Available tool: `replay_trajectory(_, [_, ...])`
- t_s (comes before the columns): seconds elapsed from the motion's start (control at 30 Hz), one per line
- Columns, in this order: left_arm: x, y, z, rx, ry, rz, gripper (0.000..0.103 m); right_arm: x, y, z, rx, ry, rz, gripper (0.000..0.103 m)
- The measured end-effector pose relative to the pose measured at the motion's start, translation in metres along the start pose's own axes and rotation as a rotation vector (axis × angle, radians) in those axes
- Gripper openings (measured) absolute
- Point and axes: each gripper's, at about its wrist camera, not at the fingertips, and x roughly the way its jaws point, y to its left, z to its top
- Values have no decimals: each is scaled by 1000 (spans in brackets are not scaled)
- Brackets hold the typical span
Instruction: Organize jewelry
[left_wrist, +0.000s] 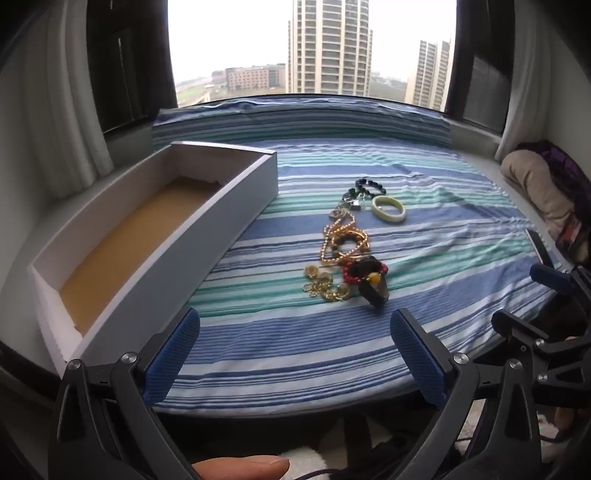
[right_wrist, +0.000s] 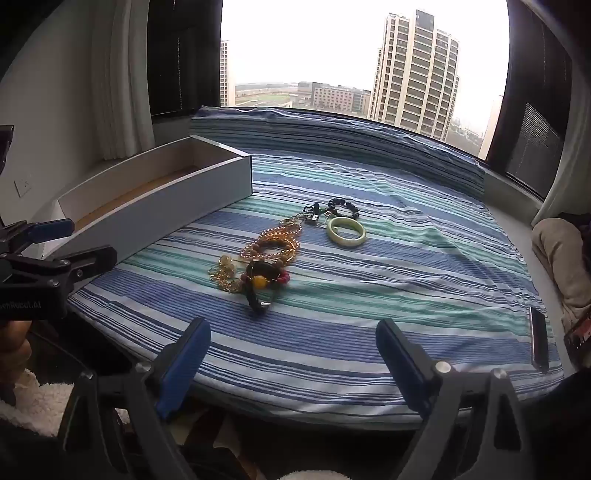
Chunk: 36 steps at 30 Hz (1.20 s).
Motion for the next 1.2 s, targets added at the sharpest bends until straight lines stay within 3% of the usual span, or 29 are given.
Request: replay_trajectory(1.2, [0, 1, -4, 8, 14, 24, 103, -5, 0, 1, 8, -20, 1, 93])
